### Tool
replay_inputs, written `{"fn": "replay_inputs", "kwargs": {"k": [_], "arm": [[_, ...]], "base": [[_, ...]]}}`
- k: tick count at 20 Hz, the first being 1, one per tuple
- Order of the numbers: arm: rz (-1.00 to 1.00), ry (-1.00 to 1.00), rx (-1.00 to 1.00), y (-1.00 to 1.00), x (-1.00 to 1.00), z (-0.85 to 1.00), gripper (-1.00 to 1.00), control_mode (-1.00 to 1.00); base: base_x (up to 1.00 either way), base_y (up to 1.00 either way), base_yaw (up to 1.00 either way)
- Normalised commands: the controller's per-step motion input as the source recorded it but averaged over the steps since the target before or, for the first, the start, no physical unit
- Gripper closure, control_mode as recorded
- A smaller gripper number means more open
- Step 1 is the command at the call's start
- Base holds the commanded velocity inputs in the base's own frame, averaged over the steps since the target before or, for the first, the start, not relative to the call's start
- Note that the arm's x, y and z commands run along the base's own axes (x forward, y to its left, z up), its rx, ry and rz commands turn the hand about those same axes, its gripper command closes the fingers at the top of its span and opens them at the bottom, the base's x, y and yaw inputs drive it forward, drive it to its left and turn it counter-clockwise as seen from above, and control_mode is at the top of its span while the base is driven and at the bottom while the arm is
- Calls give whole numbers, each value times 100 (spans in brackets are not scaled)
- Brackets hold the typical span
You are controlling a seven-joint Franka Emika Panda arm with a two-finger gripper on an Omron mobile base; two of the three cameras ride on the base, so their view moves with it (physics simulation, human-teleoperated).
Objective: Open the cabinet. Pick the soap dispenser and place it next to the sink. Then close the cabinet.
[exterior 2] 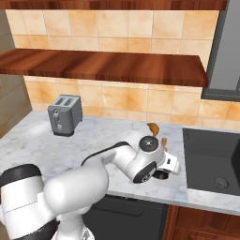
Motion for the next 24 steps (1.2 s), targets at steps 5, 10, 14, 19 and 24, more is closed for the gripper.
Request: {"fn": "replay_inputs", "kwargs": {"k": [5,10,14,19,24], "arm": [[0,0,-8,-14,14,0,100,-100],[0,0,-2,-6,11,-5,100,-100],[0,0,0,-6,7,-18,100,-100],[0,0,0,-18,15,-36,100,-100],[0,0,0,-19,16,-38,100,-100]], "base": [[0,0,0],[0,0,0],[0,0,0],[0,0,0],[0,0,0]]}}
